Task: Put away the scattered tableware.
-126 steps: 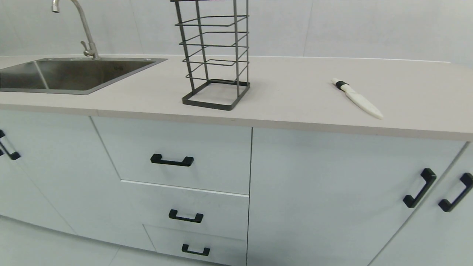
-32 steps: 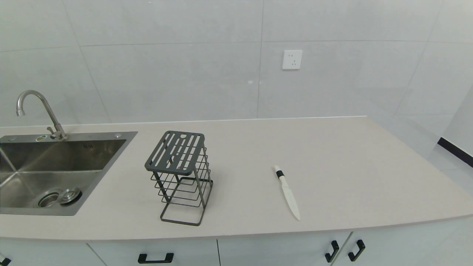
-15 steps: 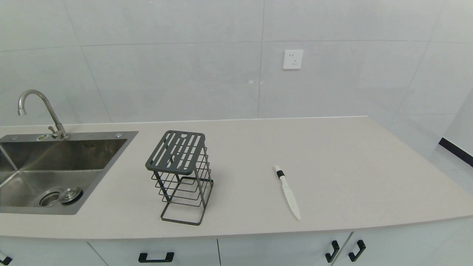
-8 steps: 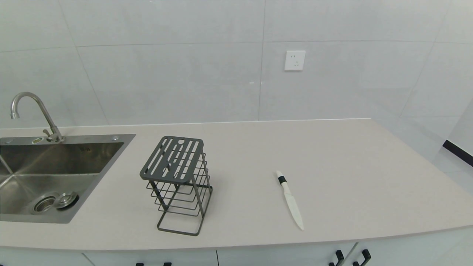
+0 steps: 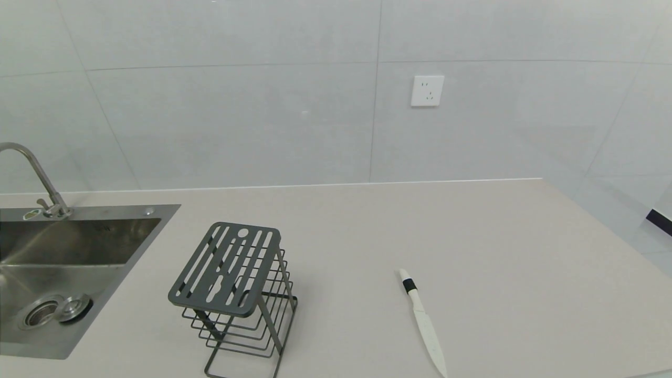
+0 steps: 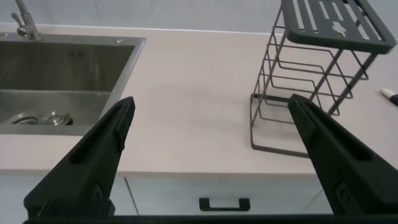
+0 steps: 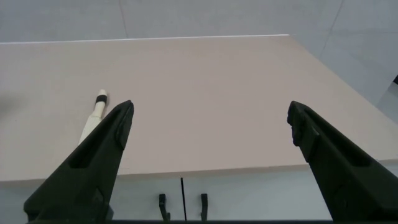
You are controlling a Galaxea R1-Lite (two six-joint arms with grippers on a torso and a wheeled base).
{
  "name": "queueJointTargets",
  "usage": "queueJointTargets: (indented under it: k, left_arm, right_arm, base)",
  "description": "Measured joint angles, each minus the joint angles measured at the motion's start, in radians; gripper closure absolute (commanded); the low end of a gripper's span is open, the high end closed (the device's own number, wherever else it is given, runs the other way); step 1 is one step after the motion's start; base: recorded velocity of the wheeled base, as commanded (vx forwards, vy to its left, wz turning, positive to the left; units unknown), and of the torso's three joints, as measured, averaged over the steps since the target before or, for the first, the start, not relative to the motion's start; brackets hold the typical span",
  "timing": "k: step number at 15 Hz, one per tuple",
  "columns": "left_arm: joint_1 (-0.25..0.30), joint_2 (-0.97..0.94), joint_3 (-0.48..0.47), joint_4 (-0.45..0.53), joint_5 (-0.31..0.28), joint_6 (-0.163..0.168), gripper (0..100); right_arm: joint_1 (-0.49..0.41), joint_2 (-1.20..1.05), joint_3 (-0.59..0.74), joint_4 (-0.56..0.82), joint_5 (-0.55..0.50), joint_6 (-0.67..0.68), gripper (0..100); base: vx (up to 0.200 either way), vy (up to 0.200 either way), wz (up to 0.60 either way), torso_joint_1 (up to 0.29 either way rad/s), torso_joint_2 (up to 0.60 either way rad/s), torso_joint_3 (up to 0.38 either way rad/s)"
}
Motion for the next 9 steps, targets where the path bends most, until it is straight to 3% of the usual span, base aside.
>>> queueJointTargets:
  k: [4, 9]
  left_arm:
    - [0.0, 0.0, 0.0, 0.0, 0.0, 0.002, 0]
    - [0.0, 0.0, 0.0, 0.003, -0.01, 0.047, 0]
  right_arm:
    - [0.0, 0.0, 0.0, 0.0, 0.0, -0.001, 0]
    - [0.0, 0.0, -0.001, 0.0, 0.001, 0.0, 0]
  base:
    - [0.0, 0.0, 0.15, 0.058, -0.02, 0.042]
    - [0.0, 0.0, 0.0, 0.0, 0.0, 0.0]
